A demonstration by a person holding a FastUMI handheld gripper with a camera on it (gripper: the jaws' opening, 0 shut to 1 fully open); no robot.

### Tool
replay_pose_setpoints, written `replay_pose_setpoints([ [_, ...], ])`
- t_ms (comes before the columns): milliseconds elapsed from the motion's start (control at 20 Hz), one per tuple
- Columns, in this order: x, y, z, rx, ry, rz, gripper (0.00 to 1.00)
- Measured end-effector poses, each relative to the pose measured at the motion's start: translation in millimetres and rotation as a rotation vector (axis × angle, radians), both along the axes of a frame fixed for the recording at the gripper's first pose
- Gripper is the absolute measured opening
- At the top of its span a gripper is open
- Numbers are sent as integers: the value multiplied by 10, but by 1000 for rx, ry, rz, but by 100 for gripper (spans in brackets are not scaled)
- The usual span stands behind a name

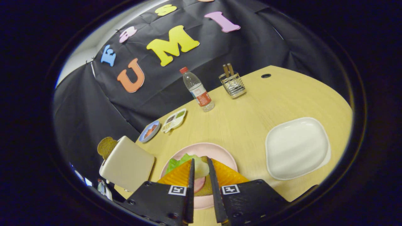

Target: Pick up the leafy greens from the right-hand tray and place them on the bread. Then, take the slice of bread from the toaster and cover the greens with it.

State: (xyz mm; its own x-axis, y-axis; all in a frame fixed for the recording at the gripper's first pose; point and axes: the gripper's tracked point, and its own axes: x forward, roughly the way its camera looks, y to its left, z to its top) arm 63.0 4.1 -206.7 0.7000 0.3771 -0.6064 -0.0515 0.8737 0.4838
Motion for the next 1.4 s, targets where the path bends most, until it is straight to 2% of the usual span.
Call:
replay_pose_setpoints([
  [200,-34,-65,33,-88,-28,-14,53],
  [300,-87,-42,64,-117,-42,-9,54],
  [350,-88,-41,122,-138,-58,-9,69],
  [550,-95,84,510,-200,-174,-38,94],
  [750,-186,488,1230,-216,-360,-84,96],
  [950,-275,1012,1746,-247,-514,-109,96],
  [1150,-350,1690,1908,-268,-573,-63,96],
  [1400,-295,2497,1737,-288,-544,6,95],
])
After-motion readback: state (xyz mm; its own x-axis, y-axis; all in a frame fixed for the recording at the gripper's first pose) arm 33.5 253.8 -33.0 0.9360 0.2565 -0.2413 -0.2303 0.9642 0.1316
